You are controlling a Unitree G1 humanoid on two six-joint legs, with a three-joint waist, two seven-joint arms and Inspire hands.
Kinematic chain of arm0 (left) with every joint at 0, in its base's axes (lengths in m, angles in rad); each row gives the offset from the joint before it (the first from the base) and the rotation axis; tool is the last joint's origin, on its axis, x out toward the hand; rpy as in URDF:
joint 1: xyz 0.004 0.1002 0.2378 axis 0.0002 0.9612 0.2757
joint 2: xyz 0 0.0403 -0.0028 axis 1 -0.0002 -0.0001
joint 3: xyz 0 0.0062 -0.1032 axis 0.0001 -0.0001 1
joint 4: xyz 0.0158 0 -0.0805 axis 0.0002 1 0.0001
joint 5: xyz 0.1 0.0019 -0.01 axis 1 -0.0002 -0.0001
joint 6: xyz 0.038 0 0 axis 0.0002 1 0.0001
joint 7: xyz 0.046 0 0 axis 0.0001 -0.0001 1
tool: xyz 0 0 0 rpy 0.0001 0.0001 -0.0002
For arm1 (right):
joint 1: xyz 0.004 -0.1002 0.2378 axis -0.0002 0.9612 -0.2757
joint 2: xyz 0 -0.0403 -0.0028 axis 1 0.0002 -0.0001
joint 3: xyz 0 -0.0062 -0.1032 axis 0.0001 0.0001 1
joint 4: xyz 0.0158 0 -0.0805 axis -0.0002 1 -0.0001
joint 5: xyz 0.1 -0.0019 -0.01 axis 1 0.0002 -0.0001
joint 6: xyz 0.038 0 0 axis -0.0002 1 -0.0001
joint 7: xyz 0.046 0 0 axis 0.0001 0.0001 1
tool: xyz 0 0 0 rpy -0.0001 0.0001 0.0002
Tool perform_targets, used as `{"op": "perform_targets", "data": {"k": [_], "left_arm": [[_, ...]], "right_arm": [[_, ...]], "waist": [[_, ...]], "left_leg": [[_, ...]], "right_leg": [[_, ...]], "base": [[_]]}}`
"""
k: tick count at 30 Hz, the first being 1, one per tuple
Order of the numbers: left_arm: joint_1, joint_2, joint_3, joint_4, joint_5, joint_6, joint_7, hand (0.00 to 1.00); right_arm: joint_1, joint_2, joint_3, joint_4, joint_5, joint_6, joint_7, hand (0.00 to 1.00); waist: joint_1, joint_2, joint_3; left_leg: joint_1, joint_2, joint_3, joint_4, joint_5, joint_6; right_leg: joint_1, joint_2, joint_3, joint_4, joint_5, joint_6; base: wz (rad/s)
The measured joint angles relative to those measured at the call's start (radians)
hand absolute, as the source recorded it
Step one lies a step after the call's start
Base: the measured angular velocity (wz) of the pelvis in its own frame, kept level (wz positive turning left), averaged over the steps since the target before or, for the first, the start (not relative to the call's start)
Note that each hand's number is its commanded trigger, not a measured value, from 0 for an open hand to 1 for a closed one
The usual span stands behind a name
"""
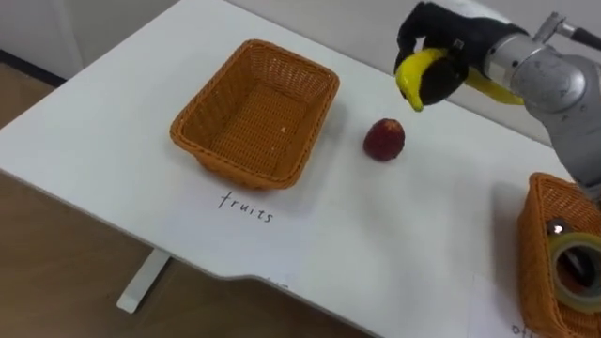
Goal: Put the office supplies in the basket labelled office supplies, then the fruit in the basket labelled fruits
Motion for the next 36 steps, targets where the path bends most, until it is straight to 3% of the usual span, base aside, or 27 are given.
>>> {"op": "perform_targets", "data": {"k": [3,10,14,19,24,25,26,27,28,36], "left_arm": [[0.016,-0.002,0.018,-0.007,0.009,0.005,0.000,0.00],[0.031,-0.012,0.021,-0.013,0.026,0.022,0.000,0.00],[0.050,-0.031,0.038,-0.044,0.052,0.032,-0.001,0.00],[0.051,-0.044,0.038,-0.062,0.056,0.044,-0.004,0.00],[0.058,-0.043,0.039,-0.081,0.056,0.051,-0.009,0.00],[0.057,-0.043,0.039,-0.081,0.056,0.051,-0.009,0.00],[0.057,-0.043,0.037,-0.081,0.056,0.051,-0.009,0.00],[0.057,-0.043,0.035,-0.081,0.058,0.051,-0.009,0.00],[0.059,-0.042,0.036,-0.081,0.059,0.052,-0.009,0.00],[0.060,-0.040,0.034,-0.082,0.077,0.079,-0.007,0.00]], "right_arm": [[0.000,-0.002,0.000,-0.042,-0.001,0.003,-0.006,1.00],[-0.003,0.002,0.001,-0.135,-0.010,0.004,-0.013,1.00],[-0.007,0.037,0.001,-0.167,-0.014,0.011,-0.030,1.00],[-0.045,0.100,0.002,-0.155,-0.006,0.036,-0.034,1.00],[-0.071,0.112,0.015,-0.145,-0.004,0.038,-0.060,1.00],[-0.075,0.114,0.034,-0.129,-0.004,0.038,-0.068,0.92],[-0.078,0.115,0.045,-0.119,-0.002,0.038,-0.069,0.31],[-0.081,0.120,0.061,-0.103,0.000,0.040,-0.069,0.06],[-0.086,0.121,0.082,-0.093,-0.001,0.040,-0.069,0.00],[-0.091,0.156,0.093,-0.017,-0.002,0.040,-0.077,0.00]], "waist": [[0.000,-0.006,-0.0054],[0.016,-0.002,-0.0021],[0.026,-0.002,-0.0017],[0.065,-0.006,-0.0003],[0.101,-0.026,0.0090],[0.110,-0.028,0.0093],[0.114,-0.028,0.0095],[0.123,-0.029,0.0095],[0.127,-0.029,0.0096],[0.152,-0.029,0.0111]], "left_leg": [[0.000,-0.002,-0.013,0.000,0.000,0.000],[0.016,-0.002,-0.024,0.000,0.000,0.000],[0.016,-0.003,-0.026,0.001,0.001,-0.001],[0.011,-0.005,-0.030,0.001,0.002,-0.002],[0.008,-0.008,-0.047,0.001,0.002,-0.002],[0.008,-0.009,-0.054,0.001,0.002,-0.002],[0.009,-0.010,-0.057,0.001,0.002,-0.002],[0.009,-0.011,-0.062,0.001,0.002,-0.002],[0.008,-0.012,-0.069,0.000,0.002,-0.002],[0.007,-0.017,-0.089,-0.002,0.002,-0.001]], "right_leg": [[0.005,-0.002,-0.007,0.000,-0.001,0.002],[0.026,-0.001,-0.007,0.000,-0.003,0.006],[0.026,-0.003,-0.013,0.001,-0.003,0.006],[0.022,-0.005,-0.022,0.002,-0.007,0.006],[0.025,-0.004,-0.023,0.001,-0.014,0.007],[0.028,-0.004,-0.024,0.001,-0.014,0.008],[0.029,-0.004,-0.024,0.001,-0.015,0.009],[0.030,-0.004,-0.024,0.001,-0.015,0.010],[0.031,-0.005,-0.027,0.001,-0.016,0.012],[0.040,-0.007,-0.042,-0.008,-0.018,0.014]], "base": [[0.11],[0.06],[-0.01],[0.04],[0.10],[0.09],[0.15],[0.14],[0.13],[0.08]]}}
